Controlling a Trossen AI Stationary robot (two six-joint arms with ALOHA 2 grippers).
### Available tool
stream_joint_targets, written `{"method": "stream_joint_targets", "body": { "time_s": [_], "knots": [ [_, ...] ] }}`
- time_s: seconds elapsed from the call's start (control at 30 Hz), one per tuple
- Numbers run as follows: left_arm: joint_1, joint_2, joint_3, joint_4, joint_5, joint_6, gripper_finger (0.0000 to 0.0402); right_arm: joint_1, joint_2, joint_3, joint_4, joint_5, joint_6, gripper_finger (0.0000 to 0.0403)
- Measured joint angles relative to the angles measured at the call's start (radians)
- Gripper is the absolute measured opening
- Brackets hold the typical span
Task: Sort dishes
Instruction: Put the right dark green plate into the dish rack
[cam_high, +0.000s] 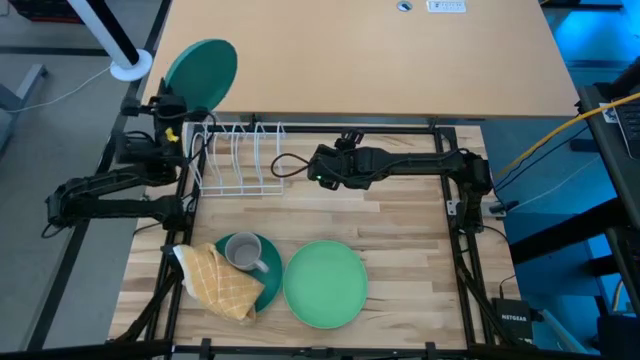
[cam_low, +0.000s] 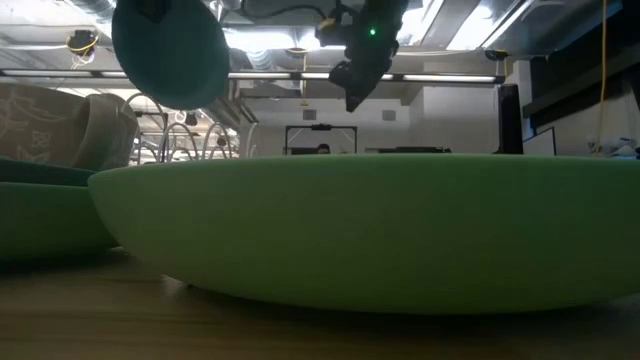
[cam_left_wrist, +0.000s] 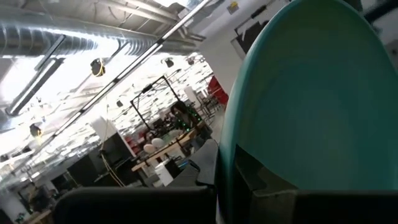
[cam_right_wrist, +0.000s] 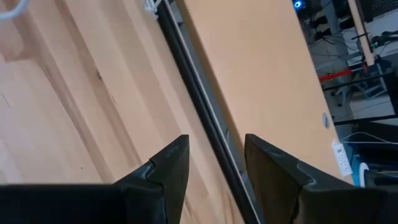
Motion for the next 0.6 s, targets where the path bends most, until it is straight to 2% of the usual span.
{"method": "stream_joint_targets", "body": {
  "time_s": [0.23, 0.6],
  "knots": [
    [0.046, 0.050, -0.001, -0.041, -0.003, -0.025, 0.0000, -0.005, 0.000, -0.043, 0.019, 0.003, 0.000, 0.0159],
    [0.100, 0.098, -0.001, -0.041, -0.050, -0.194, 0.0001, -0.004, 0.000, -0.042, 0.115, 0.003, -0.047, 0.0159]
  ]
}}
